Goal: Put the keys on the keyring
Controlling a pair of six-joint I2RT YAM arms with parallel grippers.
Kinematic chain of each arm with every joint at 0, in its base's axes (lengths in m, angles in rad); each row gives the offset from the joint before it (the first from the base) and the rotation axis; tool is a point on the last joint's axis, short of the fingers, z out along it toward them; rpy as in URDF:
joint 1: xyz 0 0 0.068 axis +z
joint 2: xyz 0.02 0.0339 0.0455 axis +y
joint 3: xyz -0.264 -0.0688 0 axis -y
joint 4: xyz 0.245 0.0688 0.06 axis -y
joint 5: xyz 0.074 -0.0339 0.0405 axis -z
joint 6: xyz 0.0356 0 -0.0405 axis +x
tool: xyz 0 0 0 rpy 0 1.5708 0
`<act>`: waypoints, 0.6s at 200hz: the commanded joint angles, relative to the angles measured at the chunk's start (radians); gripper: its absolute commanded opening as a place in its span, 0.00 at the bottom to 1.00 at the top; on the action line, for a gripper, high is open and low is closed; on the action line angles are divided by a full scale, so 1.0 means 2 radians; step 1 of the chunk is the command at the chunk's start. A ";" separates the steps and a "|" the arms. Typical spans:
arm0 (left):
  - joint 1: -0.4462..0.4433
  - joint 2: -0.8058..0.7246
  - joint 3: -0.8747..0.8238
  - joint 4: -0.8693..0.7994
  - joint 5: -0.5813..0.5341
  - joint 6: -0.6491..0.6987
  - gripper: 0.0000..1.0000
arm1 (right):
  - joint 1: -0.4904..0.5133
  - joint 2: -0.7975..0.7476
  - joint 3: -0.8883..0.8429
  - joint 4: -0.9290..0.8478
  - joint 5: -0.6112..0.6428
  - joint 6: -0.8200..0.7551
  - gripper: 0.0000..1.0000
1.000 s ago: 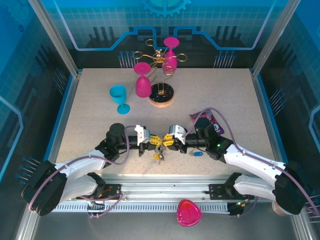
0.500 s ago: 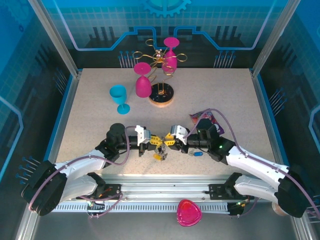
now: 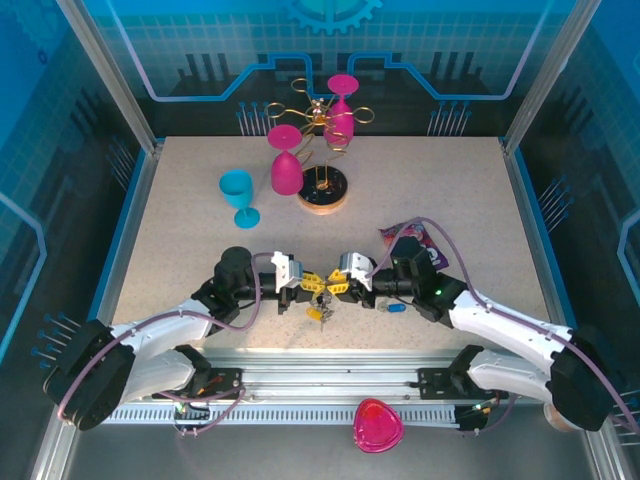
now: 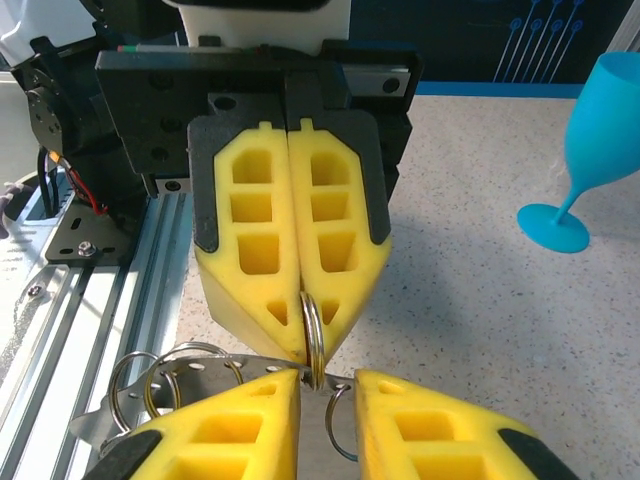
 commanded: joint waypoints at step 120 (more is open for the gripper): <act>-0.005 0.000 0.013 -0.024 0.004 0.027 0.07 | -0.001 -0.001 0.020 0.001 -0.022 -0.013 0.00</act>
